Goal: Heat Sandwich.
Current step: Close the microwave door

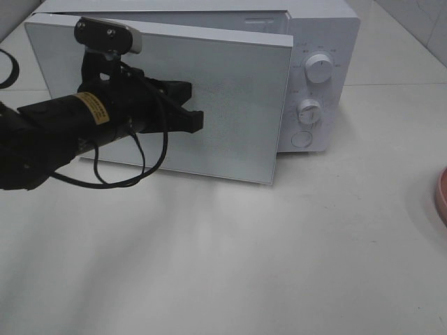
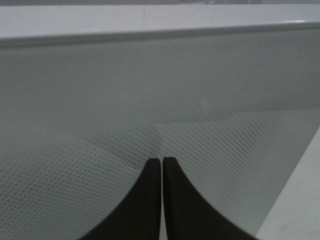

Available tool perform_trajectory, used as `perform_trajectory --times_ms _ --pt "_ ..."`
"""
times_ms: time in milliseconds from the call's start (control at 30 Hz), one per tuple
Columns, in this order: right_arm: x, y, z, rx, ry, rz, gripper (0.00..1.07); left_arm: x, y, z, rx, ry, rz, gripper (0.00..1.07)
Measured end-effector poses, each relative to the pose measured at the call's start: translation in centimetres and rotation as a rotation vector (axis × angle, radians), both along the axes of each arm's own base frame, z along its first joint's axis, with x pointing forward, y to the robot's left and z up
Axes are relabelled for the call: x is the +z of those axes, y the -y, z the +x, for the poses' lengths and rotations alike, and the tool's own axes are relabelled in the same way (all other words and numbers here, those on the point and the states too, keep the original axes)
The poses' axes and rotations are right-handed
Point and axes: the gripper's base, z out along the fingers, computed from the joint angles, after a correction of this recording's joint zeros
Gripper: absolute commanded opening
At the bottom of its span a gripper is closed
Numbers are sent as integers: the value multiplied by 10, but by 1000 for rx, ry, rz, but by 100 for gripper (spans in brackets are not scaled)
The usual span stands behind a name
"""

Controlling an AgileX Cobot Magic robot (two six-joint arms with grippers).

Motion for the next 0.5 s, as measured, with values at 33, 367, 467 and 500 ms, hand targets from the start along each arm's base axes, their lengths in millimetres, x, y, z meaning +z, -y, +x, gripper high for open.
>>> perform_trajectory --times_ms 33,367,467,500 --pt "0 0 0 0 0 0 76 0 0 0 0 0 0 0" --pt "0 0 0 0 0 0 76 6 26 24 0 -7 -7 0" --pt "0 0 0 0 0 0 76 6 38 30 -12 -8 -4 0" --pt "0 0 0 0 0 0 76 6 38 30 -12 -8 -4 0"
